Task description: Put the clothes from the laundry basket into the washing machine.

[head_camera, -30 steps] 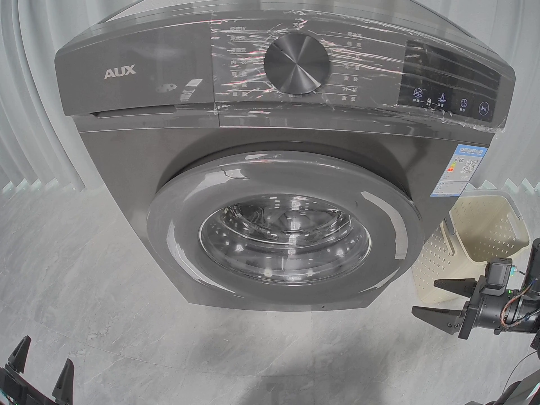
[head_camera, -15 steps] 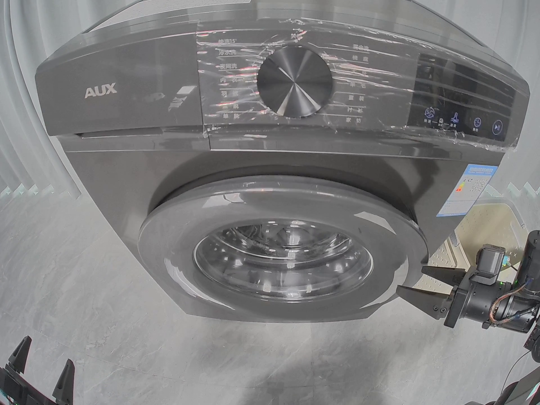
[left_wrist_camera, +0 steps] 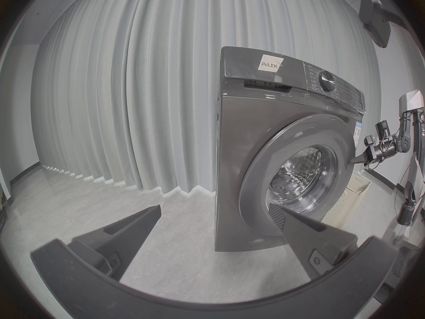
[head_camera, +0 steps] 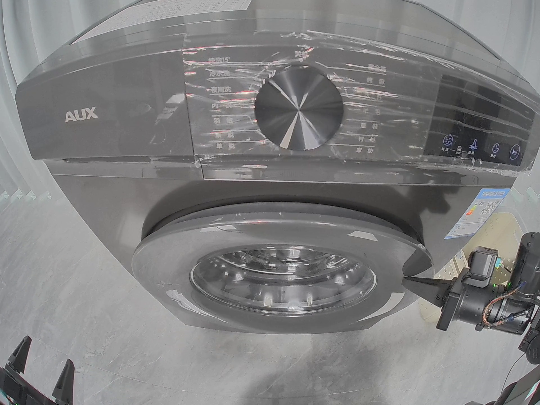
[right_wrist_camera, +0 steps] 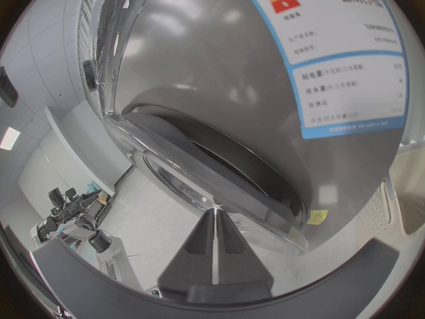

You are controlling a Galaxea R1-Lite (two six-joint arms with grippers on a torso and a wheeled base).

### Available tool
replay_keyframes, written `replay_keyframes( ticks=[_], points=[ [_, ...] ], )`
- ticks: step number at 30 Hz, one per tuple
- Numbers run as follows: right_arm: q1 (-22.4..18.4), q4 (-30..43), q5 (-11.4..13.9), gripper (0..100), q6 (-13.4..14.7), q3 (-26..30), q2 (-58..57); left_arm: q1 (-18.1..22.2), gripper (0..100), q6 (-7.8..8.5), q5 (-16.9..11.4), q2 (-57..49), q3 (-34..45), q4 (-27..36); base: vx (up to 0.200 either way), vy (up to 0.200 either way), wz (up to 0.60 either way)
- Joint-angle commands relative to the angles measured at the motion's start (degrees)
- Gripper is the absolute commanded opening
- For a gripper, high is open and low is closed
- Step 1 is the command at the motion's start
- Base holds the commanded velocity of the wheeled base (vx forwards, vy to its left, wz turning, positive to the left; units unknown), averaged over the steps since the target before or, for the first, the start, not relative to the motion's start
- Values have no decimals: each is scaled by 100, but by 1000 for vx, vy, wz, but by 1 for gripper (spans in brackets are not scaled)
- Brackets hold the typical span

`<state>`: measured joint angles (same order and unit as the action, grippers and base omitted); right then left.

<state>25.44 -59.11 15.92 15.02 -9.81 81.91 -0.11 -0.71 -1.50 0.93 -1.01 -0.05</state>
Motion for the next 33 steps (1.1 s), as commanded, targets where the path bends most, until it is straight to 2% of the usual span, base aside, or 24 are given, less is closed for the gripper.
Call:
replay_keyframes(
  ticks=[1,5,7,8,10,18,22,28,33],
  points=[
    [-31,-74,-1,0,-8,-3,9,-7,100,-8,1,-93,101,-4,0,0,0],
    [-39,-144,-36,0,-8,-3,27,2,100,-8,1,-93,101,-4,0,0,0],
    [-13,-180,-168,0,1,-3,27,2,100,-8,1,-93,101,-4,0,0,0],
    [22,-215,-397,0,19,-29,44,2,100,-8,1,-93,101,-4,0,0,0],
    [40,-285,-599,0,19,-29,88,2,100,-8,1,-93,101,-4,0,0,0],
    [57,-601,-722,0,10,-12,238,-7,100,-17,1,-93,101,-4,0,0,0],
    [101,-821,-977,0,19,-29,326,2,100,-17,9,-93,101,-4,0,0,0],
    [277,-865,-1012,0,19,94,308,2,100,-26,9,-93,101,-4,0,0,0],
    [681,-777,-1003,0,54,357,-289,-7,100,-44,9,-93,92,-4,0,0,0]
  ],
)
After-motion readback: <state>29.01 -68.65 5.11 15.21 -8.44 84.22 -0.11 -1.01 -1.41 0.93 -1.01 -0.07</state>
